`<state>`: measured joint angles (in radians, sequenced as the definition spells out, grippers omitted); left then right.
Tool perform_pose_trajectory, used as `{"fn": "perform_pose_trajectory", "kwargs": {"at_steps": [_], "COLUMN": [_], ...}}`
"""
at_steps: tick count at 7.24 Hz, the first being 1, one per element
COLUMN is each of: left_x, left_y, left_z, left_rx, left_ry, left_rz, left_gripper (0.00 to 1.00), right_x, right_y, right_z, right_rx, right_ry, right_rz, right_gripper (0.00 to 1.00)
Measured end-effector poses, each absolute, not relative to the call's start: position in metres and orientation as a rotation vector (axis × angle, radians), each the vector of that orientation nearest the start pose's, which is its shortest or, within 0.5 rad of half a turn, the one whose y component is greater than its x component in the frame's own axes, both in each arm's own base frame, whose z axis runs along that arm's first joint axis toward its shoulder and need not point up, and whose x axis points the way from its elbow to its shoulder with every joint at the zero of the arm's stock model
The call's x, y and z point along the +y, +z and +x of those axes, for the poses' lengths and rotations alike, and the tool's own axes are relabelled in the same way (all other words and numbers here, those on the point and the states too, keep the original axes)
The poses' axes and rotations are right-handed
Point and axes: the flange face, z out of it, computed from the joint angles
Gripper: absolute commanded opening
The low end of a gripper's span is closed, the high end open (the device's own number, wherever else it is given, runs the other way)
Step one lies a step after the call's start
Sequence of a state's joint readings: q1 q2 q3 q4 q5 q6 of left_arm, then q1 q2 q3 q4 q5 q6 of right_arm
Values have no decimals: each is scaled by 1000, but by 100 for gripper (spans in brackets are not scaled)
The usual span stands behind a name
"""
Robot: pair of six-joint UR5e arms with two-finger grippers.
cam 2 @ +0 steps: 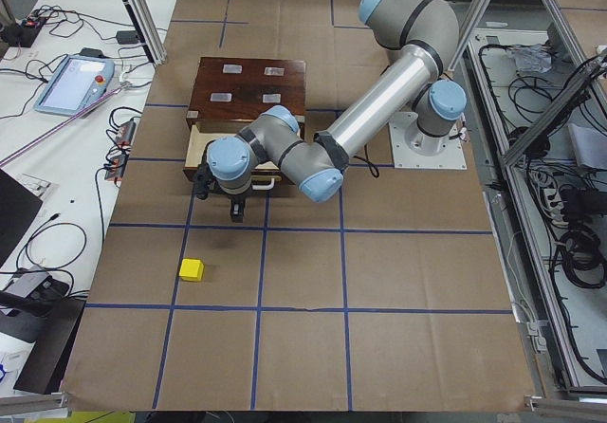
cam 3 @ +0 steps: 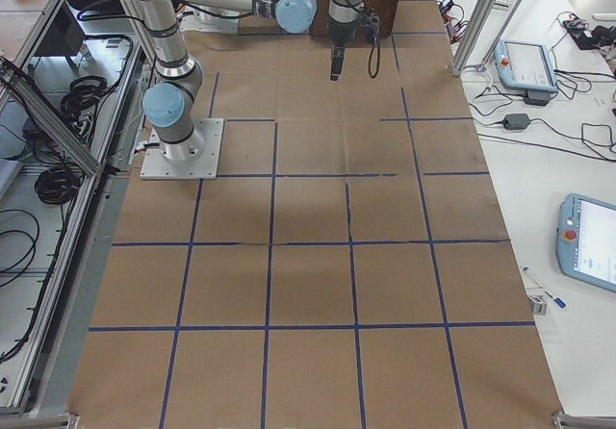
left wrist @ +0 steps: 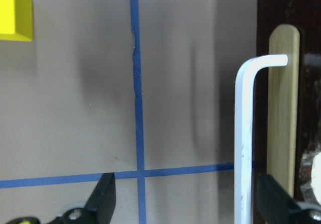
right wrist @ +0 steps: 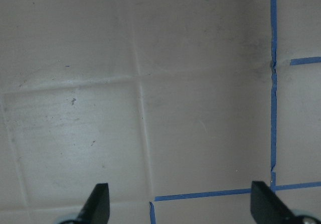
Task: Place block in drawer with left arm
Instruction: 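Move the left gripper over the yellow cube and lower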
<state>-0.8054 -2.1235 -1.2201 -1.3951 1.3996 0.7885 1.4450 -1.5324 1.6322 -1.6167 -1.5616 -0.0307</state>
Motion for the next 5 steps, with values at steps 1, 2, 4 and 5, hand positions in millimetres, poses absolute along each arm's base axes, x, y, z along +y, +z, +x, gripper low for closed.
{"fn": "perform_pose_trajectory", "kwargs": {"at_steps": [1,2,4,5], "left_x": [-622,-635,-666,-681], "left_y": [351,352,344,339], "left_z": [391,404,435,450], "left_rx": [3249,3229,3200,3191], "left_ry": [-180,-196,-229,-239], "left_rz": [37,39,43,43], "left_gripper": [99,99,99,99], "right_x": [-514,-514,-514,-514], "right_y": [443,443,443,444], "right_z": [70,70,70,70], "right_rx": [3124,3124,3124,3124], "right_ry": [83,83,82,82], "right_rz": [149,149,149,149], "right_gripper": [100,100,100,100]}}
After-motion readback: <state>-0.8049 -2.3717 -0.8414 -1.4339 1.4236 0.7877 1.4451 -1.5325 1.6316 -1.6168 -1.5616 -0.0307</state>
